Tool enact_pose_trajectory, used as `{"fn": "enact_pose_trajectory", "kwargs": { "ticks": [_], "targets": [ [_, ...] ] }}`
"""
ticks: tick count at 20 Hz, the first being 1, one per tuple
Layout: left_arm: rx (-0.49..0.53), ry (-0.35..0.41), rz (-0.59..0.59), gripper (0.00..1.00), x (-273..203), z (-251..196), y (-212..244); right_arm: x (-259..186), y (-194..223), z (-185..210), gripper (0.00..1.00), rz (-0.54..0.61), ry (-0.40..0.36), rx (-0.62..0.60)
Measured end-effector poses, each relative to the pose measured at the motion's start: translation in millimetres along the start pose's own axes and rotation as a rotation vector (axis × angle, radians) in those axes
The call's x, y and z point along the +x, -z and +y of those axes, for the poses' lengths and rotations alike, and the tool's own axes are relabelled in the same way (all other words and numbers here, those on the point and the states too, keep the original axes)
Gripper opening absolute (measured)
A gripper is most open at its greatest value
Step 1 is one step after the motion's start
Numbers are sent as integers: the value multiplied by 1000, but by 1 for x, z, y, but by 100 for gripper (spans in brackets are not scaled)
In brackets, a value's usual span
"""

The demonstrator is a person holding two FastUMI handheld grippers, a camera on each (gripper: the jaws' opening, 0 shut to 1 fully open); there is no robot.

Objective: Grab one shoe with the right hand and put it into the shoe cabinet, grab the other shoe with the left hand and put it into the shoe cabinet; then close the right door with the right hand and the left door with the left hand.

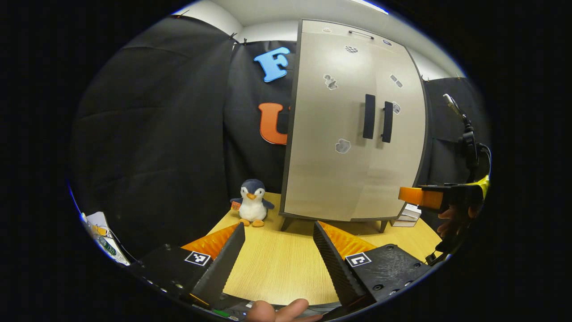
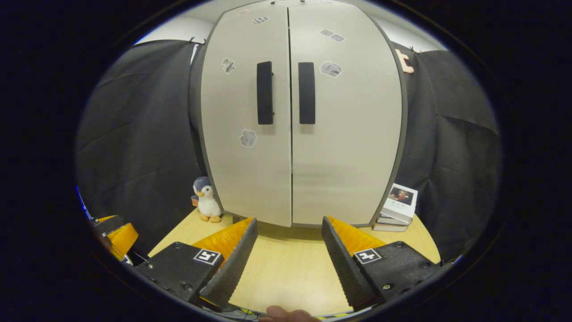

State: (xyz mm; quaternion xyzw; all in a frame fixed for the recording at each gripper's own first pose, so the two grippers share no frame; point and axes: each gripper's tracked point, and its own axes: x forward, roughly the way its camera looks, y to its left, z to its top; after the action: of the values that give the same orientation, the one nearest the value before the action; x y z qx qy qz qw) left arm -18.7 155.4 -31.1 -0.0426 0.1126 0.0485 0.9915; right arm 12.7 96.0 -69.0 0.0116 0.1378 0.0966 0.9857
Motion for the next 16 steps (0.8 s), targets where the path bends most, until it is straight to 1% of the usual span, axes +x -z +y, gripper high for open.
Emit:
{"fn": "enact_pose_trajectory", "kwargs": {
  "ticks": [3, 7, 16],
  "targets": [
    [-2, -19, 14, 94, 0, 9, 5, 2, 0, 5, 94, 1, -6, -7],
    [-6, -33, 1, 94, -2, 14, 1, 1, -3, 10, 94, -6, -18, -13],
    [-19, -49, 6, 94, -13, 17, 4, -5, 3, 10, 94, 1, -24, -25]
  ]
}}
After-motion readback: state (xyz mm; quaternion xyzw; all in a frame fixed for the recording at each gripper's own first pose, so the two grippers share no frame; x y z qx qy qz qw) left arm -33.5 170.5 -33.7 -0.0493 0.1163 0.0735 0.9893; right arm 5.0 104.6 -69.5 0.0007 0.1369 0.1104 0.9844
